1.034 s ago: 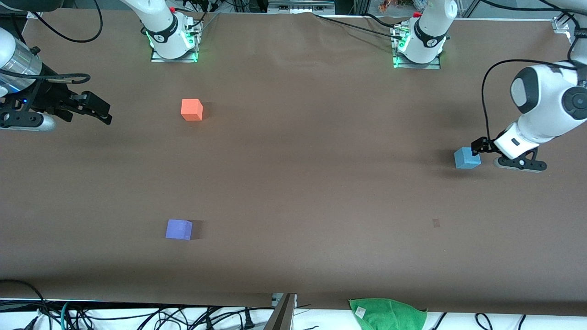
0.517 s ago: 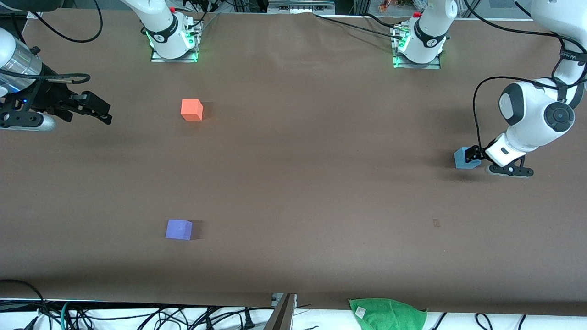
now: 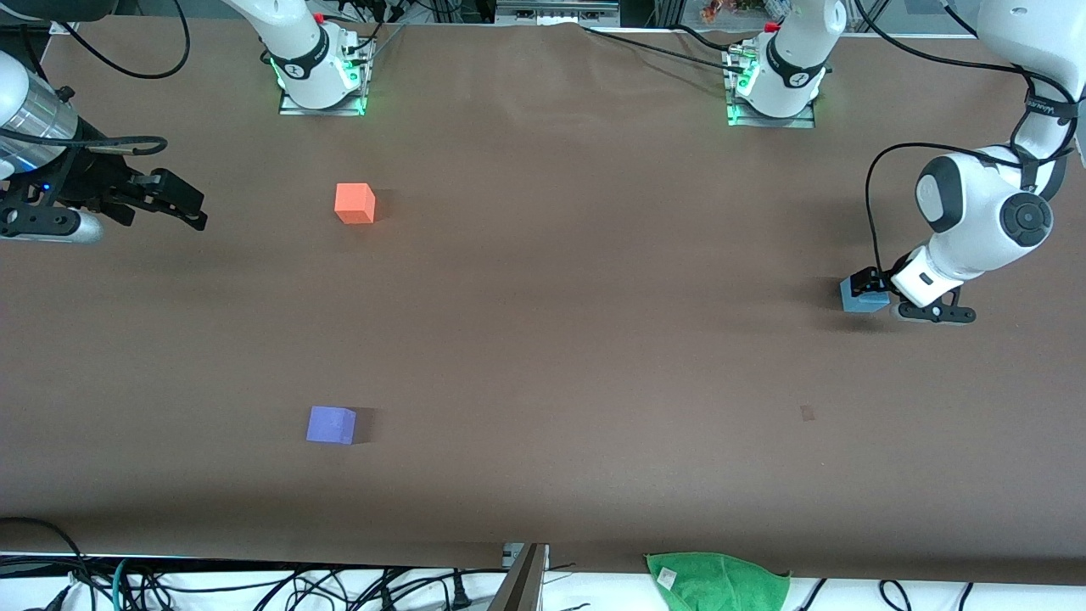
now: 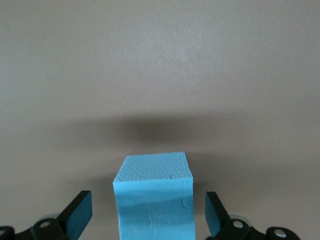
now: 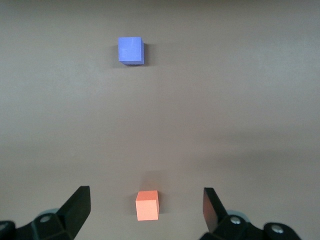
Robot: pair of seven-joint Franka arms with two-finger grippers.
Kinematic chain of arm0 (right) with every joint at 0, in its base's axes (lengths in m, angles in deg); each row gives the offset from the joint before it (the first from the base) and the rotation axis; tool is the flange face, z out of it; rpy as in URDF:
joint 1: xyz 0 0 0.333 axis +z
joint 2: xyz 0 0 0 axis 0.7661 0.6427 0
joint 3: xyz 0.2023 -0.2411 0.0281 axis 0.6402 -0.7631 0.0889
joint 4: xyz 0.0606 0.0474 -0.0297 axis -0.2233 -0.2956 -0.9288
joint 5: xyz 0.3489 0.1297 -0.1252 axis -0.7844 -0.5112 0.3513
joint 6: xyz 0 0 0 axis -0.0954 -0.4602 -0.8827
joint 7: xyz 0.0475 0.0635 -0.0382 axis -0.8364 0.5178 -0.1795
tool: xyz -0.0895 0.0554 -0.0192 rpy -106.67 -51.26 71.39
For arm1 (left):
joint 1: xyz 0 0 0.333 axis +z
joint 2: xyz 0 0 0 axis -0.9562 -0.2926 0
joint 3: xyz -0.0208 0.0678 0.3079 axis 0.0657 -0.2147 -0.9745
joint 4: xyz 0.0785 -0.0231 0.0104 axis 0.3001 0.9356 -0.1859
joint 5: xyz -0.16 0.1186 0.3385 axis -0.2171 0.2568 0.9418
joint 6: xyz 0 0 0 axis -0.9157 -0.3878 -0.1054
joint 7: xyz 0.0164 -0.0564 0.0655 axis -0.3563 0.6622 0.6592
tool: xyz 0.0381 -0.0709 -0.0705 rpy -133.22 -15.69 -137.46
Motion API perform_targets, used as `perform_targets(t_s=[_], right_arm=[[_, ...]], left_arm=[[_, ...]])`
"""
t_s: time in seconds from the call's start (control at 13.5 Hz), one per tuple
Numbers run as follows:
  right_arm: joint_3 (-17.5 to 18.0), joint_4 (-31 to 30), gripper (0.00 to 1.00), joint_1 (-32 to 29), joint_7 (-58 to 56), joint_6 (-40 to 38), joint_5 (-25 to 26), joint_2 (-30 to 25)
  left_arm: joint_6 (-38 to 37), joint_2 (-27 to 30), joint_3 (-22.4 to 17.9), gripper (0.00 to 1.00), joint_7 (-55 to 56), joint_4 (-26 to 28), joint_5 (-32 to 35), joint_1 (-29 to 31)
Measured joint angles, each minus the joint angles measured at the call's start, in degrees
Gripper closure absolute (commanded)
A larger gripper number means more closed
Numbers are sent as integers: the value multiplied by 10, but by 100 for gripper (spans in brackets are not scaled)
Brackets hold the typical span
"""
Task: Place blue block between orange and purple blocks
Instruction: 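Lift the blue cube with the left gripper and carry it toward the table's middle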
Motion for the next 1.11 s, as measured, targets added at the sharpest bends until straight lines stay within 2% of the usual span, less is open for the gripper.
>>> perform_targets(t_s=[0.15, 0.22, 0.44, 0.52, 0.59, 0.96, 1.11], right_arm=[[0, 0, 1, 0, 0, 0, 0, 0], [0, 0, 1, 0, 0, 0, 0, 0], [0, 0, 1, 0, 0, 0, 0, 0], [0, 0, 1, 0, 0, 0, 0, 0], [0, 0, 1, 0, 0, 0, 0, 0], [0, 0, 1, 0, 0, 0, 0, 0], [0, 0, 1, 0, 0, 0, 0, 0]], left_arm=[[0, -4, 0, 2, 0, 4, 0, 0], [2, -8, 0, 11, 0, 4, 0, 1], [16, -30, 0, 75, 0, 5, 0, 2], [19, -37, 1, 90, 0, 5, 0, 2], [22, -40, 1, 97, 0, 4, 0, 2], [21, -37, 3, 99, 0, -6, 0, 2], [-18, -19, 12, 99, 0, -26, 0, 1]])
